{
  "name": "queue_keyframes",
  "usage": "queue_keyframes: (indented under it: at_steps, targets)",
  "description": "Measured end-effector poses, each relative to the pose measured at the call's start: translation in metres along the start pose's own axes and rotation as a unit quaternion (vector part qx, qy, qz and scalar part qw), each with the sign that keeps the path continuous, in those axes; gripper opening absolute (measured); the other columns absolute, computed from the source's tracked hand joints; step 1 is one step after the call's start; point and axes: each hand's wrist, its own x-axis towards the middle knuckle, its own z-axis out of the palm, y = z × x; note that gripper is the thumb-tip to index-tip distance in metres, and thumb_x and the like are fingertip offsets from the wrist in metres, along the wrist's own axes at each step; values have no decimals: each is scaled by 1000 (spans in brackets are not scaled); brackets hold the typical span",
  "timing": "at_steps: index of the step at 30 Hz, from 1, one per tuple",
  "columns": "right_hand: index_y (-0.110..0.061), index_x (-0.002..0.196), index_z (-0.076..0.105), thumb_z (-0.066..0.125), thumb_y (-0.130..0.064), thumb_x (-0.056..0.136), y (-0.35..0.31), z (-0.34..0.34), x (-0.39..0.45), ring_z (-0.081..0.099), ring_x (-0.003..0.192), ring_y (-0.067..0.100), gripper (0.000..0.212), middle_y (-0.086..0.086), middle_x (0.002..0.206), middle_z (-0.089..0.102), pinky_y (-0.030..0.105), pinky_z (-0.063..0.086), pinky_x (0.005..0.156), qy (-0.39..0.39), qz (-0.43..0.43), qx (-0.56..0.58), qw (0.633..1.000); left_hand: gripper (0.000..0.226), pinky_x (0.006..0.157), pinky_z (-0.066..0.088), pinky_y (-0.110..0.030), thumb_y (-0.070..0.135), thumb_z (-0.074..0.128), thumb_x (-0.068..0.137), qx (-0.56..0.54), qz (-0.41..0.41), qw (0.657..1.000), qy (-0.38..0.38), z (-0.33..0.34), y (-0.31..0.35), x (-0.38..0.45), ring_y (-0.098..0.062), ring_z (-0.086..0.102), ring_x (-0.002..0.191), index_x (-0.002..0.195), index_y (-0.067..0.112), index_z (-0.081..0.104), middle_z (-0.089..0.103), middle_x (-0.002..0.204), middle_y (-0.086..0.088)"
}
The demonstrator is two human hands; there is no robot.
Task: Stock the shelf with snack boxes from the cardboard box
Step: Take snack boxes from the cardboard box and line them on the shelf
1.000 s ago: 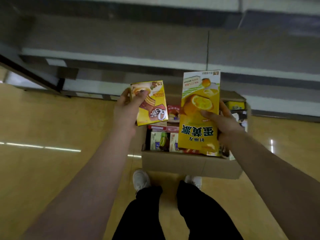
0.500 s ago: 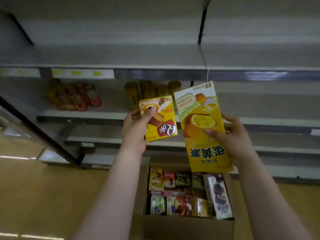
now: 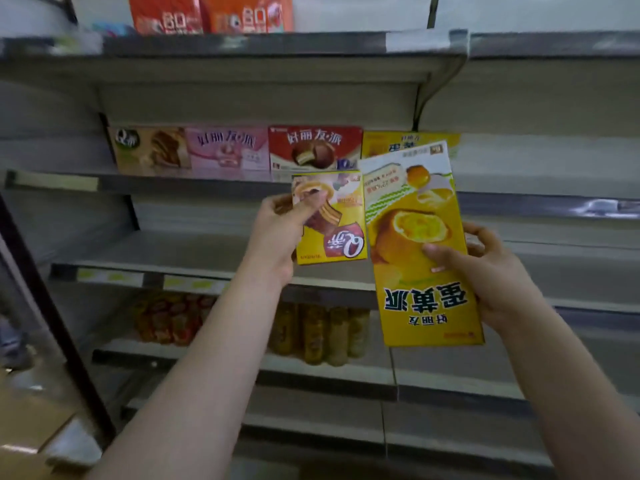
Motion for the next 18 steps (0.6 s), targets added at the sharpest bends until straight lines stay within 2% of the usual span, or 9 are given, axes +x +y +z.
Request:
queue_keyframes:
  at_steps: [3,5,7,8,10,11,13,15,18]
  targets:
    - [-24,123,51,82,-23,55,-8,6,5,74,77,25,76,6,105,69,46,58,61,-3,-2,39,999,57,75,60,-48,24,80,73,18,12,999,-38,3,14,5,-27,72,88,120,10,52,70,109,-13]
    - [-24,125,49,82,-21,61,-9,10,9,73,77,29,73,10,104,69,49,58,61,0,12,60,998,58,81,58,-50,30,83,68,45,21,998,-41,5,15,10,-27,71,92,116,14,54,69,111,-12]
    - [-23,128,47,81,-18,69,-8,15,12,73,73,30,68,12,102,70,47,58,57,11,30,77,997,47,90,54,-49,33,82,70,85,27,995,-41,7,12,18,-25,69,98,106,21,55,69,111,-9]
    - [-22,128,47,80,-17,72,-6,16,14,73,70,29,65,13,99,70,45,57,54,16,40,87,995,42,90,55,-43,31,80,75,107,29,992,-55,9,10,22,-22,69,97,108,21,55,69,110,-7]
    - [-18,125,47,77,-18,76,-5,15,19,72,63,27,58,13,93,70,41,56,49,20,61,110,992,46,77,56,-24,20,76,80,157,25,980,-123,12,8,28,-13,69,92,121,16,54,70,109,-4]
    - [-16,124,48,76,-19,77,-5,13,21,72,61,26,55,13,92,70,40,56,48,22,70,115,991,50,75,55,-21,15,75,80,180,18,971,-157,13,9,30,-12,69,93,124,15,53,70,110,-3]
    - [-13,124,48,76,-20,78,-8,6,30,71,63,25,54,13,95,70,40,57,48,28,81,111,990,54,81,56,-30,11,76,77,199,-9,961,-191,17,12,35,-19,70,97,126,15,53,72,109,-6]
    - [-11,125,48,76,-19,78,-12,-1,40,71,67,26,55,14,98,70,41,58,49,26,92,112,989,49,73,57,-34,15,75,79,185,-38,966,-175,22,19,43,-21,71,89,124,13,57,73,103,-7]
    - [-13,128,49,79,-22,76,-19,-8,56,73,73,31,61,16,105,71,45,58,52,14,111,135,984,48,68,51,-37,27,74,81,128,-105,982,-96,35,31,61,-25,67,88,124,16,57,71,100,-8]
